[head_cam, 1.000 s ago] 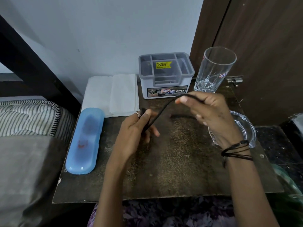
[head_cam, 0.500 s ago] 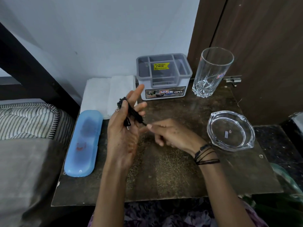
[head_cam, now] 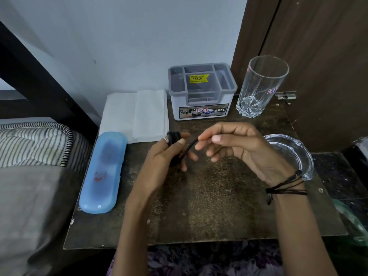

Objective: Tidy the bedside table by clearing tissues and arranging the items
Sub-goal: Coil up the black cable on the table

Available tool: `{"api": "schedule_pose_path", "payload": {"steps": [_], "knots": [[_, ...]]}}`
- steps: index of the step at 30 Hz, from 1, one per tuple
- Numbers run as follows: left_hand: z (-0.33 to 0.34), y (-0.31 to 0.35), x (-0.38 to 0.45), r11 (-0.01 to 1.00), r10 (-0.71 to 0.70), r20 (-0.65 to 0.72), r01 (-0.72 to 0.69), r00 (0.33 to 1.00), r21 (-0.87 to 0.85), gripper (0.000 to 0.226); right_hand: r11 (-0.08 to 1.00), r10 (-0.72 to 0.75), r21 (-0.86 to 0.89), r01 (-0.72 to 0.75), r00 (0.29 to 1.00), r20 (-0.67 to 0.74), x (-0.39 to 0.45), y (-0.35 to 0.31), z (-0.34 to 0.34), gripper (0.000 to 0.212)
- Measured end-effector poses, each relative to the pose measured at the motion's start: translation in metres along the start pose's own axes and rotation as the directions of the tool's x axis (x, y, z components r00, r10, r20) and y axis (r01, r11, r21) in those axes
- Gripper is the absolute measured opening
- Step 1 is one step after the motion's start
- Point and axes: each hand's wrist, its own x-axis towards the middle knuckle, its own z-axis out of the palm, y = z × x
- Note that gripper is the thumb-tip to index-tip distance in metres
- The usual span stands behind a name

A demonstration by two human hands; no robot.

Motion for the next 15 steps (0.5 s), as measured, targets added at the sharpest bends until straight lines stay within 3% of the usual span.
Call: {"api": "schedule_pose_path", "payload": {"steps": [3,5,8,10,13,15], "knots": [[0.003,0.005,-0.002,1.000,0.000,0.198,0.005,0.980,-0.027,0.043,0.982,-0.024,0.184,0.027,1.000,-0.020,0.001,0.003,-0.001,0.023],[0.005,0.008,-0.004,1.000,0.012,0.284,-0.003,0.959,-0.031,0.043,0.976,-0.014,0.214,0.038,0.994,-0.110,0.005,0.007,0.004,0.019],[0.004,0.009,-0.006,0.995,0.017,0.328,0.015,0.944,-0.095,0.018,0.989,-0.014,0.142,0.051,0.968,-0.250,0.012,0.014,0.013,0.016],[0.002,0.009,-0.007,0.993,0.048,0.344,-0.007,0.938,-0.119,0.023,0.992,-0.028,0.107,0.065,0.949,-0.313,0.016,0.018,0.017,0.013],[0.000,0.007,-0.007,0.983,0.094,0.341,-0.033,0.935,-0.181,0.029,0.979,0.014,0.199,0.042,0.962,-0.274,0.020,0.020,0.023,0.012],[-0.001,0.007,-0.007,0.970,0.081,0.315,-0.002,0.946,-0.244,0.017,0.970,0.042,0.242,0.019,0.968,-0.247,0.020,0.018,0.026,0.013]]}}
